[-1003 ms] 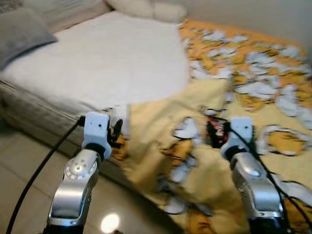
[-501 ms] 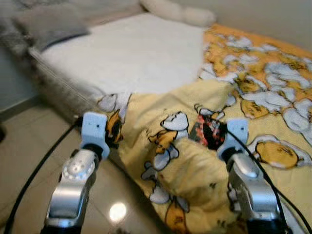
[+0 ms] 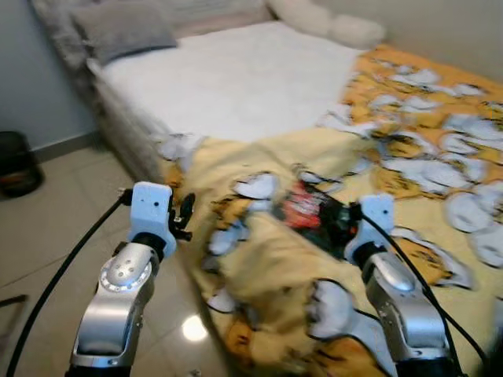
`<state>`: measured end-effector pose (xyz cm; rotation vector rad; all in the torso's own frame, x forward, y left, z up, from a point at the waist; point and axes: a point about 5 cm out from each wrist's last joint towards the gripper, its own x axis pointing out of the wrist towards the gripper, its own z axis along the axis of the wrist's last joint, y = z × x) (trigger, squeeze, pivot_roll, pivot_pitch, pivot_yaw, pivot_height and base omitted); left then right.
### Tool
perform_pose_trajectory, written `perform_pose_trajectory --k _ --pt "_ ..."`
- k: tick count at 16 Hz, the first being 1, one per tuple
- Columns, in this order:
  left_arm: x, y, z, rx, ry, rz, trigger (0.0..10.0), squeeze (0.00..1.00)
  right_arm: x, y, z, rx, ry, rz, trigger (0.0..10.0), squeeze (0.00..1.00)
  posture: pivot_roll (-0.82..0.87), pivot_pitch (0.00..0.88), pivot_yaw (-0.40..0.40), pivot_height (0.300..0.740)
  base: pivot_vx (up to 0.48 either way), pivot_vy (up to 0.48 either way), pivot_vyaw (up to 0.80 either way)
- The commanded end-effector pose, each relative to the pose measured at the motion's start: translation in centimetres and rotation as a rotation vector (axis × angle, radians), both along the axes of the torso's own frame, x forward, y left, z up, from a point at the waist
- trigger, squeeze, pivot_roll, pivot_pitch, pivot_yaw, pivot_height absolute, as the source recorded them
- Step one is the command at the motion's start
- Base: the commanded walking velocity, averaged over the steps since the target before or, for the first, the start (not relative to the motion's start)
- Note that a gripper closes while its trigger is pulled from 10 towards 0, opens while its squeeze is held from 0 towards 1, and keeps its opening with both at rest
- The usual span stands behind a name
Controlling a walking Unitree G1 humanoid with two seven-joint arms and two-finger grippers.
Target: Clean up the room
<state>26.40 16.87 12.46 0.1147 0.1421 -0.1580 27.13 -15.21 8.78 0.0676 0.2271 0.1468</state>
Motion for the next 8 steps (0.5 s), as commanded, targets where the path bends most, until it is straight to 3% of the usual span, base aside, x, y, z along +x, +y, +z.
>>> perform_pose_trajectory --k 1,8 --pt "-0.15 0.2 -0.14 0.026 0.007 -0.006 10.0 0.13 -0.12 0.59 0.05 0.014 -0.002 0.02 10.0 0.0 -0.03 0.0 -0.007 0.74 0.0 0.0 0.0" --pt "0.1 0.16 -0.01 0.036 0.004 -0.028 10.0 0.13 -0.09 0.9 -0.04 0.037 0.004 0.027 10.0 0.0 -0.03 0.0 -0.002 0.74 0.0 0.0 0.0"
